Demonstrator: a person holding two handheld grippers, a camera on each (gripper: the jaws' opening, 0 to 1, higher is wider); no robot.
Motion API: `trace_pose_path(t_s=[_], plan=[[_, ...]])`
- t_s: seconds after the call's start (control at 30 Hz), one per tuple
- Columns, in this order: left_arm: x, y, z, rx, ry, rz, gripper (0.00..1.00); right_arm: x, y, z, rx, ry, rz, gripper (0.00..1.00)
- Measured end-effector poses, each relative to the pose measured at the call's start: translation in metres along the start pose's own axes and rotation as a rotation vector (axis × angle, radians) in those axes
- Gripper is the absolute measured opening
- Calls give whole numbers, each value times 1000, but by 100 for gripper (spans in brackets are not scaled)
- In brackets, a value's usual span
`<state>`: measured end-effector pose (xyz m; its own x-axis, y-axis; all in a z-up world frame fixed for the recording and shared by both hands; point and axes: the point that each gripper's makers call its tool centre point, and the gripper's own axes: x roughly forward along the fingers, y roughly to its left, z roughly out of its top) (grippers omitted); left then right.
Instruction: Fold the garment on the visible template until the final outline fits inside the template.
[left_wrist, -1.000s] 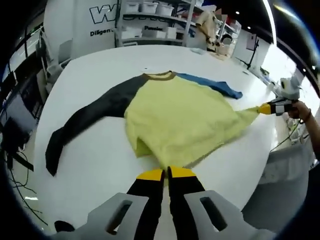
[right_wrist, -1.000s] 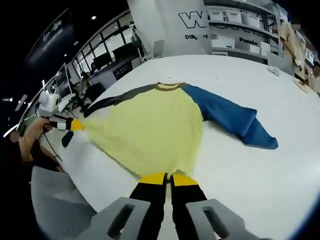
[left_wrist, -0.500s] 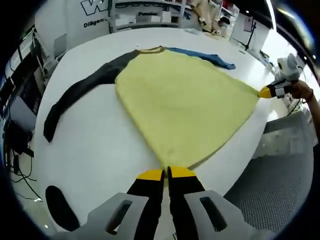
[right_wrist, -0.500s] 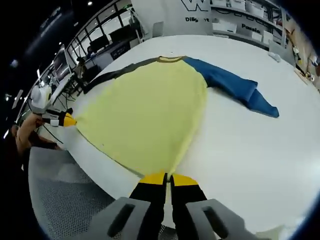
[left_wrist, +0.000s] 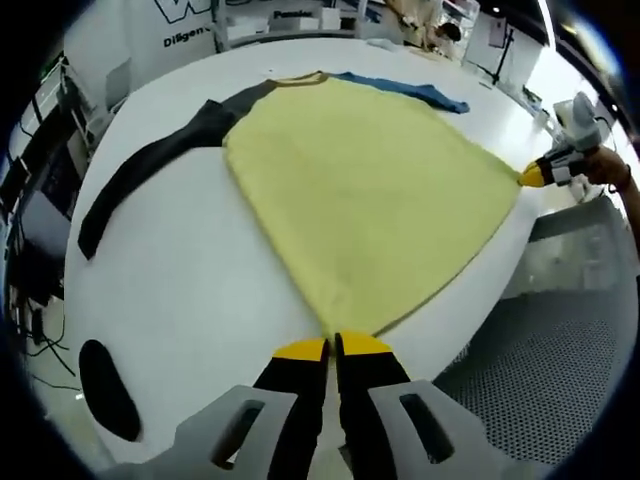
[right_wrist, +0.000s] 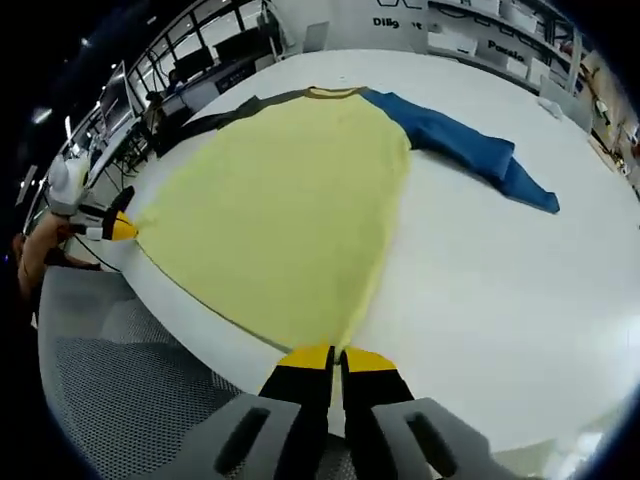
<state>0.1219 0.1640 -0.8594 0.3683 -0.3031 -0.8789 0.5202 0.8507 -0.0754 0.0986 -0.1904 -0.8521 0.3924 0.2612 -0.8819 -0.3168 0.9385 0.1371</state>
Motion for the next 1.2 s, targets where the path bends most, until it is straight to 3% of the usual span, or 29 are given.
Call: trace_pose_path(t_s=[0.3, 0.8, 0.97, 1.07, 1.17, 1.2], plan=[[3, -6, -13, -40, -1, 4, 7, 1, 1, -9, -6, 29, -8, 0], [1, -3, -14, -99, -34, 28, 10, 4, 0, -14, -15, 55, -10, 0], [0, -1, -13, -92, -38, 39, 26, 4, -1, -14, -23, 58, -11, 3], [-1, 1, -12, -92, -44, 50, 38, 2, -1, -12, -24, 54, -11, 22], [-5, 2, 0, -77, -112, 54, 53, 0, -5, -5, -3, 23, -15, 32], [-7, 1, 6, -67, -145, 48, 57, -4, -13, 10, 56, -53, -35, 34]])
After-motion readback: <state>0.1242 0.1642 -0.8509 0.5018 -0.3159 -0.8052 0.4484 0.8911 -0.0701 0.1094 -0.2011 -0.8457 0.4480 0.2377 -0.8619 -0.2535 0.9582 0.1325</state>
